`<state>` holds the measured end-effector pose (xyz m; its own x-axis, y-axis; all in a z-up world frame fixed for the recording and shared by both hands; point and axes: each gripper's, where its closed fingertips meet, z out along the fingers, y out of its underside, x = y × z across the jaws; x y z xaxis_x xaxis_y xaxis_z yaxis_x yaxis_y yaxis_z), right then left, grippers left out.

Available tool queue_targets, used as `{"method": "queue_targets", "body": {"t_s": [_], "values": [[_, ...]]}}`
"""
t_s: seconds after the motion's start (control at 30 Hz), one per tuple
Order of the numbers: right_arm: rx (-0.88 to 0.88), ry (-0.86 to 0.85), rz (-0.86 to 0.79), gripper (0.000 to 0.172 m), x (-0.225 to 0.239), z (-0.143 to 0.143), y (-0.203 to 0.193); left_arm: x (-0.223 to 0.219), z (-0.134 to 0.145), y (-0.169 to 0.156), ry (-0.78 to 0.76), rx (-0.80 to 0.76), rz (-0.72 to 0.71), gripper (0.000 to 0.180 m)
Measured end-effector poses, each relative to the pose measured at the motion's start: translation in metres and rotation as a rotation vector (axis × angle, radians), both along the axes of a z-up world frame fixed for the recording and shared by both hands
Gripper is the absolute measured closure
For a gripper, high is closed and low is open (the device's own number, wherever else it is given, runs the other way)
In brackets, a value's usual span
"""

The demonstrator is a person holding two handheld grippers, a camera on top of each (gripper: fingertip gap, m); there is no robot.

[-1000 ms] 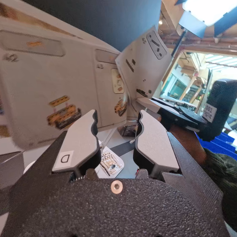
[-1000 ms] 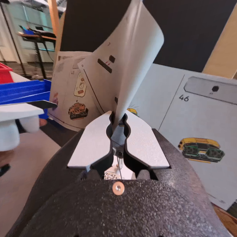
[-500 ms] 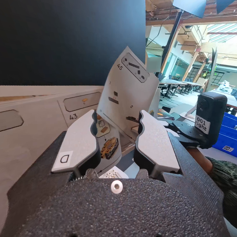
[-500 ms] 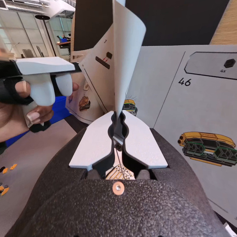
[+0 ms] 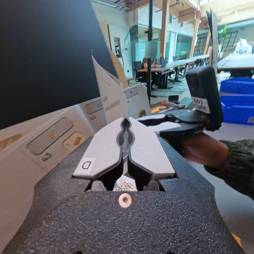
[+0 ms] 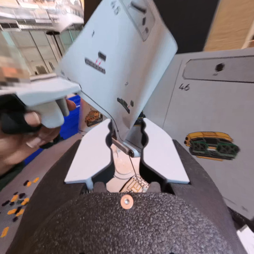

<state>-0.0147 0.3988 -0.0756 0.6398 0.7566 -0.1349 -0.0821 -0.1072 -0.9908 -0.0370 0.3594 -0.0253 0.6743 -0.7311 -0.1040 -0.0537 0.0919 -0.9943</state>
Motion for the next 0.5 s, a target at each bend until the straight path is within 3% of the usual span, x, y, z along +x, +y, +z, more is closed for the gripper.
{"method": "queue_targets", "body": {"t_s": [0.03, 0.1, 0.2, 0.3, 0.47, 0.5], "values": [[0.008, 0.043, -0.017, 0.118, 0.009, 0.008, -0.005, 0.009, -0.002, -0.005, 0.041, 0.028, -0.003, 0.18], [0.043, 0.132, -0.051, 0.102, 0.032, 0.029, -0.02, 0.027, -0.008, -0.013, 0.121, 0.071, -0.018, 0.18], [0.077, 0.231, -0.003, 0.101, 0.057, 0.062, -0.047, 0.054, -0.024, -0.02, 0.226, 0.129, -0.042, 0.18], [0.018, 0.148, 0.02, 0.102, 0.058, 0.07, -0.051, 0.079, -0.039, -0.027, 0.286, 0.169, -0.073, 0.18], [-0.065, -0.073, -0.131, 0.172, 0.076, 0.045, -0.02, 0.096, -0.052, -0.041, 0.304, 0.172, -0.119, 0.17], [-0.064, -0.094, -0.151, 0.172, 0.083, 0.043, -0.016, 0.09, -0.051, -0.042, 0.297, 0.158, -0.108, 0.167]]}}
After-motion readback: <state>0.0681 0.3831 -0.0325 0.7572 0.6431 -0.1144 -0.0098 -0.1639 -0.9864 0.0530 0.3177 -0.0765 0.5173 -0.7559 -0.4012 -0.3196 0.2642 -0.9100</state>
